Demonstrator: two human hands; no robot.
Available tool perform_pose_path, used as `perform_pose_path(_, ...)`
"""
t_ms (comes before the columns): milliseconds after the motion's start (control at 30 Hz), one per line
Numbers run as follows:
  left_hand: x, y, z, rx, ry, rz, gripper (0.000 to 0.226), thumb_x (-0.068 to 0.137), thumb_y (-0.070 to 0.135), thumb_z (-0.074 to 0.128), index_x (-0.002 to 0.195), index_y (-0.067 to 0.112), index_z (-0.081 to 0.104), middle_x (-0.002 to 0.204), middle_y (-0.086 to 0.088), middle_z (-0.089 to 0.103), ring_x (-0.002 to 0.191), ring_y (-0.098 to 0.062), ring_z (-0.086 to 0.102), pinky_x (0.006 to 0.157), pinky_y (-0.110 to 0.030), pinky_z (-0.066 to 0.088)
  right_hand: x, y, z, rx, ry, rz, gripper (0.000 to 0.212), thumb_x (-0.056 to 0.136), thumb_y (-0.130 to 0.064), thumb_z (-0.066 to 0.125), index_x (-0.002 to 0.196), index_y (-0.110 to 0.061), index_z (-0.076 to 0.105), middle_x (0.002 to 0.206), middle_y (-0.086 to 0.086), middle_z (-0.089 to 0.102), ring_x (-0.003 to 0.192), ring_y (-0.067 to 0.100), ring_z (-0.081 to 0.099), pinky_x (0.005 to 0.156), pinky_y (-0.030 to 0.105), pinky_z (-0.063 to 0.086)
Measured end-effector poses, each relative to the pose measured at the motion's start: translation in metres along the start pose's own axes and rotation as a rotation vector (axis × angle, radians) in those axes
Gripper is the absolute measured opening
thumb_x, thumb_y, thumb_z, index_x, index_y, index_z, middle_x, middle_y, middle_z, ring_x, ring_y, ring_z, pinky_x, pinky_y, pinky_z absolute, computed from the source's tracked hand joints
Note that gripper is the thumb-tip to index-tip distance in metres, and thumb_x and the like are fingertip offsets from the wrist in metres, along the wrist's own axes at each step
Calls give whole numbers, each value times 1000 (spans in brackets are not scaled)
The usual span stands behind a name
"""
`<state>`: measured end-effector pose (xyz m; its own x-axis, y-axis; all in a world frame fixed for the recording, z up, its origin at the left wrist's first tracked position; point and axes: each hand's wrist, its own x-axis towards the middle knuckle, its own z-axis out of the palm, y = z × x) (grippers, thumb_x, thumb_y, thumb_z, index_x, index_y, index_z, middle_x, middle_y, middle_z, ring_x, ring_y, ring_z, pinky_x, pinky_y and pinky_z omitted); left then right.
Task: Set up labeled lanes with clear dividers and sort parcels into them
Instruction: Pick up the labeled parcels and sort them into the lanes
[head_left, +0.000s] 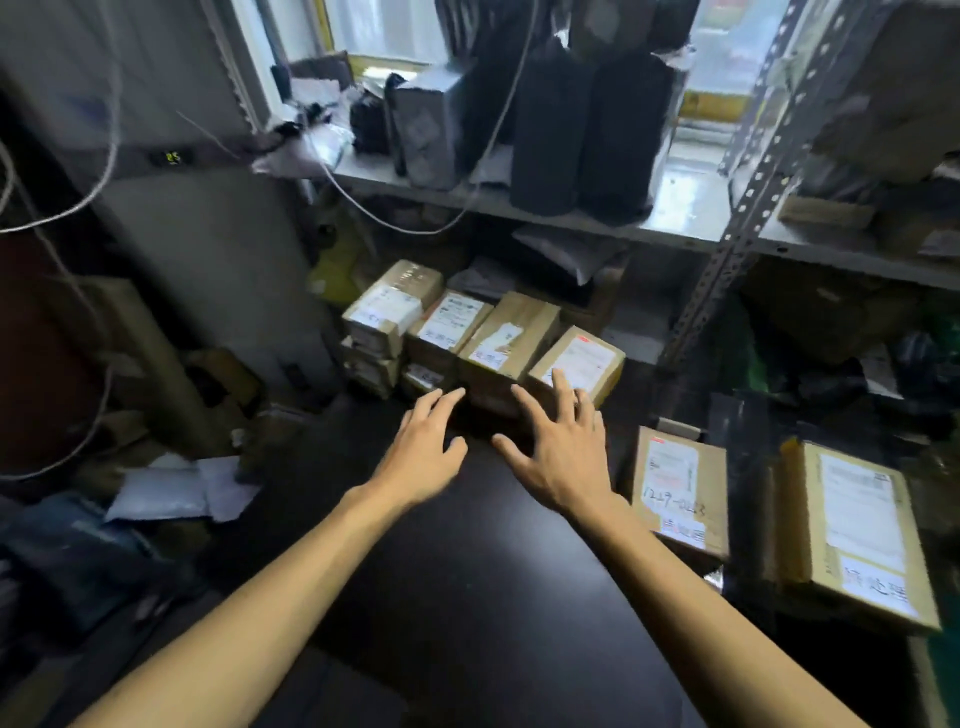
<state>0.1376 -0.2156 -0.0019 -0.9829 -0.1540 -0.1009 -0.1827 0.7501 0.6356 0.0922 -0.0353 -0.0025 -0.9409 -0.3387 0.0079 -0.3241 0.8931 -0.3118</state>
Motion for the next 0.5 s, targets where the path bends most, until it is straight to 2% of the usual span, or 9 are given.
perform_pose_path(167, -24, -68, -53, -18, 87, -68, 58, 97, 24, 50, 151, 32, 30, 158, 6, 23, 146, -14, 20, 114, -31, 22, 10, -78, 10, 210, -78, -79, 57, 96, -61, 46, 149, -39, 42, 165, -1, 24, 149, 29, 19, 118, 45, 24)
perform_pose_path(367, -27, -148, -113, -29, 112, -182, 52, 97, 26, 50, 147, 31, 37, 158, 3, 21, 145, -19, 22, 111, -32, 26, 30, -156, 26, 219, -88, -126, 56, 98, -55, 48, 150, -34, 43, 163, -2, 29, 150, 27, 19, 120, 41, 22)
perform_pose_path(500, -16, -179, -140, -43, 132, -192, 51, 96, 25, 50, 146, 28, 39, 156, 1, 27, 143, -21, 28, 111, -33, 28, 50, -190, 33, 292, -69, -96, 55, 100, -50, 48, 149, -25, 45, 154, 0, 46, 143, 26, 32, 114, 37, 29)
